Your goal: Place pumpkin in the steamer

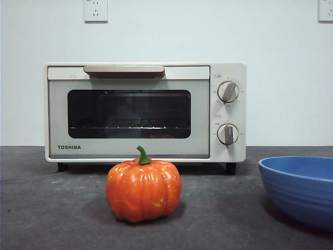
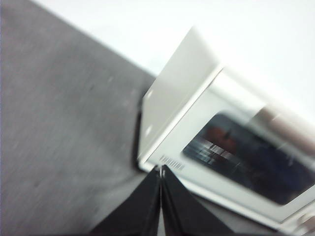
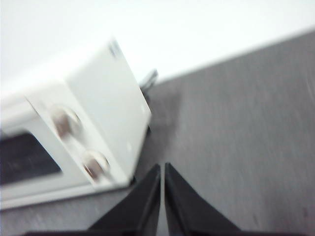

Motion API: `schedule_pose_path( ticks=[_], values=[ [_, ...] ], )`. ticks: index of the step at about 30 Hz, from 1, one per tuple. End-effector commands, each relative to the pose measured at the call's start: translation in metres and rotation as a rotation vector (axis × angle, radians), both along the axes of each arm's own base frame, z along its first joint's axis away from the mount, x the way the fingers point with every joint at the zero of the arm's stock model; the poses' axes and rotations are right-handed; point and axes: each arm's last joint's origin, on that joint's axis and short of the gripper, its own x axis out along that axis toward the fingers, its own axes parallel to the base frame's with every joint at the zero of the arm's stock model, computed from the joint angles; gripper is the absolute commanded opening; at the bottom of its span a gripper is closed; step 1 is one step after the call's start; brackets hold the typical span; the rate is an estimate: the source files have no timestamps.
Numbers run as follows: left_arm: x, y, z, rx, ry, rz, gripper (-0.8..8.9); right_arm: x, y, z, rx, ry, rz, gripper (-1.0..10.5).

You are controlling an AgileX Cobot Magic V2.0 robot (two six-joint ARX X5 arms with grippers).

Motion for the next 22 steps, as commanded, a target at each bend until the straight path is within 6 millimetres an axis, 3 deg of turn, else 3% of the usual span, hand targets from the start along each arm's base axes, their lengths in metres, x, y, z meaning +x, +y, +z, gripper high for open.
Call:
schedule_pose_path(
  ticks=[1,10,22],
  values=[
    [-0.004,0.000,0.020,-0.019,-0.028,0.000,0.14,-0.004,0.000,0.020,0.013,-0.049,-0.007,0.1],
    [-0.007,-0.001,0.068,0.092,0.020,-0.047,0.14,-0.008,0.000,0.072,-0.050,-0.017,0.011,0.1],
    [0.019,-0.008,0.114,0.307,0.199,-0.342,0.14,0.022,0.008,0.118,-0.212,0.240,0.316,0.1]
  ],
)
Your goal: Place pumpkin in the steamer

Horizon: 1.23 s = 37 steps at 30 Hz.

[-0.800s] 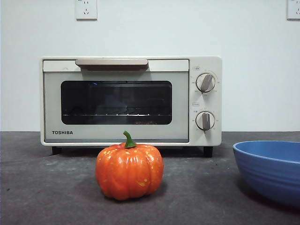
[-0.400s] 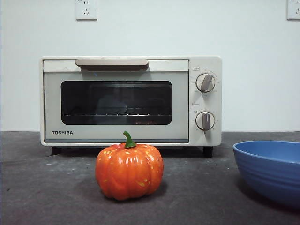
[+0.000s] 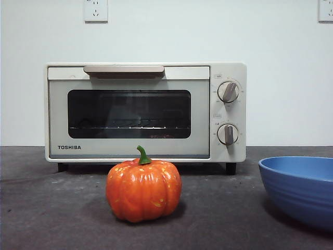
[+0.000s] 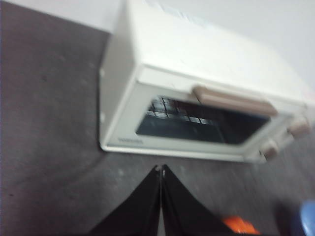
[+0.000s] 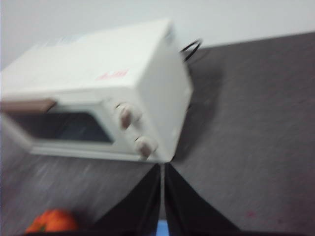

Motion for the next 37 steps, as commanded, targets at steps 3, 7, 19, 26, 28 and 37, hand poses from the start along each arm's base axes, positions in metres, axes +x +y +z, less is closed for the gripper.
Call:
schedule_pose_path(
  ticks=[3,7,19,26,28,37],
  values=[
    [0.012,-0.004,0.015,0.084,0.038,-0.143,0.14,0.010,0.004,0.015,-0.084,0.065,0.135,0.1],
    [0.017,-0.009,0.022,0.094,0.081,-0.244,0.14,0.014,0.009,0.017,-0.135,0.158,0.208,0.1],
    [0.014,-0.017,0.021,0.099,0.154,-0.352,0.14,0.010,0.020,0.013,-0.185,0.249,0.332,0.1],
    [0.013,-0.017,0.020,0.098,0.163,-0.353,0.14,0.010,0.020,0.013,-0.169,0.260,0.323,4.4],
    [0.013,-0.017,0.020,0.098,0.163,-0.353,0.14,0.010,0.020,0.013,-0.168,0.260,0.323,4.3],
    [0.014,-0.017,0.021,0.098,0.157,-0.353,0.14,0.015,0.028,0.018,-0.130,0.235,0.363,4.3]
  ],
)
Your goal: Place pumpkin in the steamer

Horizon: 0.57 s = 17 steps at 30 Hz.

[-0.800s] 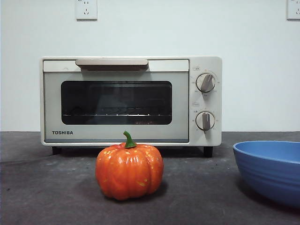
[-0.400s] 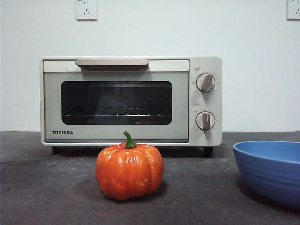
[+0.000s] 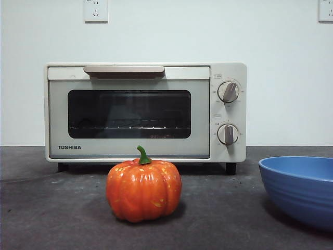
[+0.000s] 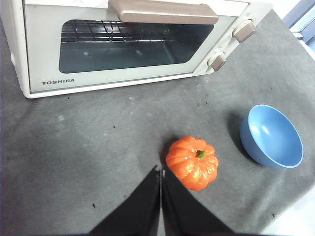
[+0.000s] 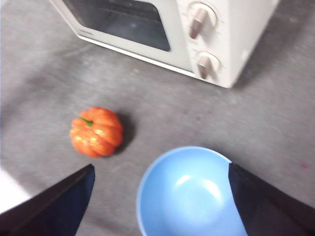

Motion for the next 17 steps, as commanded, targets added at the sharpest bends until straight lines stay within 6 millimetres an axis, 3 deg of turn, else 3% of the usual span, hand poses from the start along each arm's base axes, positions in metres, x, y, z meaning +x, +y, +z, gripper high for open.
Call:
schedule_pose_path(
  ticks=[1,10,17],
  values=[
    [0.001,-0.001,0.007,0.002,-0.033,-0.015,0.14,0.004,0.006,0.009,0.029,-0.005,0.025,4.3],
    [0.001,-0.001,0.007,0.002,-0.037,-0.015,0.14,0.030,0.041,0.024,0.028,0.021,0.177,4.3],
    [0.001,-0.001,0.007,0.002,-0.037,-0.014,0.14,0.050,0.085,0.020,-0.031,0.040,0.294,4.3]
  ],
)
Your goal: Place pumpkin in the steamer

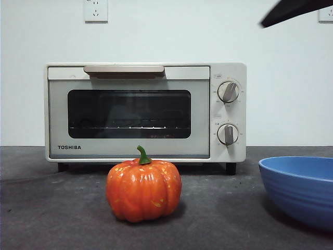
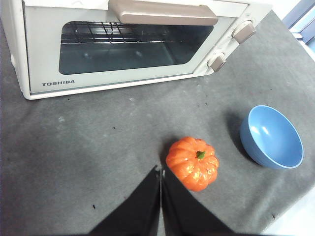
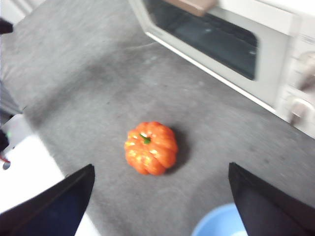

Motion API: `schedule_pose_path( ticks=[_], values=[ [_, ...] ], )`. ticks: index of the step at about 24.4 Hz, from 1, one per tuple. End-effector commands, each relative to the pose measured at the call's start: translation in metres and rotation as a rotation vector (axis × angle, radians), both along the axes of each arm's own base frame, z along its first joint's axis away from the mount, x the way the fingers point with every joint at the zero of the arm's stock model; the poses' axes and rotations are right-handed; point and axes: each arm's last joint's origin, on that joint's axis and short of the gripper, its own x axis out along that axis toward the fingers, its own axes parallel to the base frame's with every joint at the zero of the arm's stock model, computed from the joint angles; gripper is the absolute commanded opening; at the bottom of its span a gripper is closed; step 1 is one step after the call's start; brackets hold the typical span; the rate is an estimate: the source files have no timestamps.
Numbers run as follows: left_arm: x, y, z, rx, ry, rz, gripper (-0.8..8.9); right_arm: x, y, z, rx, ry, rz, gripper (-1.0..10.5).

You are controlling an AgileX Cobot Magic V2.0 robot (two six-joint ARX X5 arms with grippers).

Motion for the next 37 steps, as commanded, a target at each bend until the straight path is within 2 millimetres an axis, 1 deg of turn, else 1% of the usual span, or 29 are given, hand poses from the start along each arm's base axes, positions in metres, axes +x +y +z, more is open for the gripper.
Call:
schedule_pose_path(
  ticks=[1,8,13,18,20,23,26,37],
  values=[
    [0.001,-0.001,0.007,0.002,-0.033,-0.014,0.14,0.007,0.020,-0.003,-0.017,0.011,0.040,4.3],
    [0.001,-0.001,0.007,0.002,-0.034,-0.014,0.14,0.018,0.069,-0.031,-0.097,0.041,0.119,4.4],
    [0.001,-0.001,0.007,0.002,-0.034,-0.014,0.14,0.023,0.097,-0.050,-0.141,0.038,0.142,4.4],
    [0.001,-0.001,0.007,0.002,-0.034,-0.014,0.14,0.031,0.126,-0.081,-0.213,0.043,0.151,4.4],
    [0.001,-0.001,0.007,0.002,-0.033,-0.014,0.14,0.033,0.135,-0.092,-0.233,0.053,0.157,4.5],
    [0.001,-0.001,0.007,0.002,-0.033,-0.014,0.14,0.036,0.144,-0.107,-0.267,0.068,0.156,4.8],
    [0.001,-0.001,0.007,0.002,-0.033,-0.014,0.14,0.039,0.150,-0.119,-0.284,0.081,0.157,4.9],
    [0.001,-0.001,0.007,0.004,-0.035,-0.016,0.14,0.048,0.160,-0.149,-0.360,0.099,0.129,5.0]
  ],
)
